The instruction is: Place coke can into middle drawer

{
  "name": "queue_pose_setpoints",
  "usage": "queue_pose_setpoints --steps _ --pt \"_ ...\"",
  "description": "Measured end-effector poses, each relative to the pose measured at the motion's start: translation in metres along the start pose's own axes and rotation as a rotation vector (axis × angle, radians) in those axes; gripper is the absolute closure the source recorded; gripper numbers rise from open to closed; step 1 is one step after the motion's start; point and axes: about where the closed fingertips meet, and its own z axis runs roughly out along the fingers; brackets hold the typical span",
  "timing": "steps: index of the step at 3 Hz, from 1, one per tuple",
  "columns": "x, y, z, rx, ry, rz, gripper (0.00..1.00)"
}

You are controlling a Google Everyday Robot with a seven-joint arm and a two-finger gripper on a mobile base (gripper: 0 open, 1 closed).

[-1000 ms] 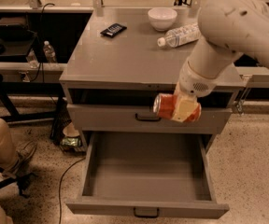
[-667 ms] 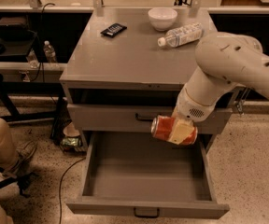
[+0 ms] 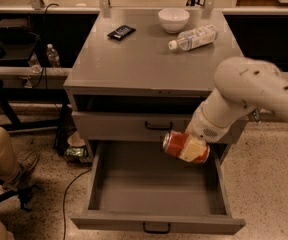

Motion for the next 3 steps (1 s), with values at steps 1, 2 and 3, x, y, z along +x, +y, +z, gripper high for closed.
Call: queue_pose_setpoints --steps 1,2,3 --pt "0.008 -0.012 0.056 0.026 -0.061 0.054 1.0" --pt "0.011 -0.018 0.095 0.022 -0.09 0.088 1.0" --pt "0.013 -0.019 0.135 0.018 -0.109 0.123 1.0"
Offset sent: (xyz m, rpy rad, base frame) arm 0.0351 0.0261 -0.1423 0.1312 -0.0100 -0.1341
